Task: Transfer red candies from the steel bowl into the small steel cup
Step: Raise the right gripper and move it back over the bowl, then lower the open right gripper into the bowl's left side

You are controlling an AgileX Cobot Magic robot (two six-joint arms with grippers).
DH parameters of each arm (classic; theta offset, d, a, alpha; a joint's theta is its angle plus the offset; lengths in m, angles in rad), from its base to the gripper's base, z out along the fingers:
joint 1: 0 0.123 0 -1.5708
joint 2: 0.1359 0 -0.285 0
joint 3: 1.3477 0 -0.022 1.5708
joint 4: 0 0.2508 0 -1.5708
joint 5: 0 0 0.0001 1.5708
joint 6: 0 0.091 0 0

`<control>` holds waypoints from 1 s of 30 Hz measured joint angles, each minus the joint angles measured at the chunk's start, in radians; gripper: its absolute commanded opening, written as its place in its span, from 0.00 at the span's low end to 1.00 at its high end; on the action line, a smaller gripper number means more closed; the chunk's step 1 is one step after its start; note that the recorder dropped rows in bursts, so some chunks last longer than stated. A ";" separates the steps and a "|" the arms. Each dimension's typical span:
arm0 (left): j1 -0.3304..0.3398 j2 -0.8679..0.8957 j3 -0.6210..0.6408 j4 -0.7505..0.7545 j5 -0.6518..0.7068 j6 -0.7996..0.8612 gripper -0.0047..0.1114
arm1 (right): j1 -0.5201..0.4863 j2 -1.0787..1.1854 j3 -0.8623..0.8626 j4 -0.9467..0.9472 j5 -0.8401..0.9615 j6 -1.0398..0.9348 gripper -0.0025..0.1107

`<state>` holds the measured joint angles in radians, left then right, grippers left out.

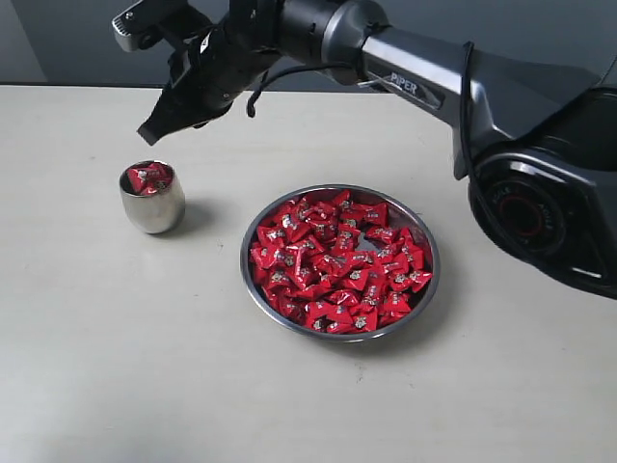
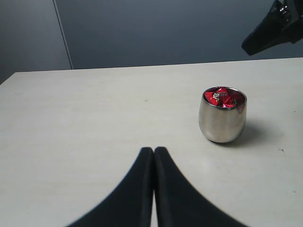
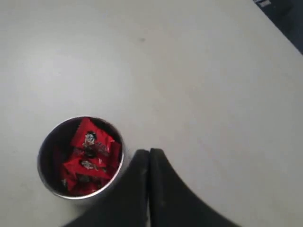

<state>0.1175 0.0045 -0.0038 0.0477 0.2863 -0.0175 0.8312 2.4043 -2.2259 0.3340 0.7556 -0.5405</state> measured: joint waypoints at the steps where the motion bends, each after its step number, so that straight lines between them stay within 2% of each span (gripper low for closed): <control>1: 0.000 0.000 0.000 0.000 0.000 0.000 0.04 | -0.005 0.000 0.008 0.000 0.000 0.012 0.02; 5: 0.000 0.000 0.000 0.000 0.000 0.000 0.04 | -0.025 -0.002 0.138 0.007 -0.100 0.038 0.02; 7: 0.000 0.000 0.000 0.000 0.000 0.000 0.04 | -0.025 -0.031 0.259 0.021 -0.206 0.042 0.02; 13: 0.000 0.000 0.000 0.000 0.000 0.000 0.04 | -0.032 -0.331 0.772 0.031 -0.537 0.031 0.02; 22: 0.000 0.000 0.000 0.000 0.000 0.000 0.04 | -0.060 -0.727 1.239 0.015 -0.660 -0.002 0.02; 30: 0.000 0.000 0.000 0.000 0.000 0.000 0.04 | -0.060 -0.894 1.523 0.036 -0.778 -0.002 0.02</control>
<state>0.1175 0.0045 -0.0038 0.0477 0.2863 -0.0175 0.7713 1.5099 -0.7028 0.3699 -0.0221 -0.5421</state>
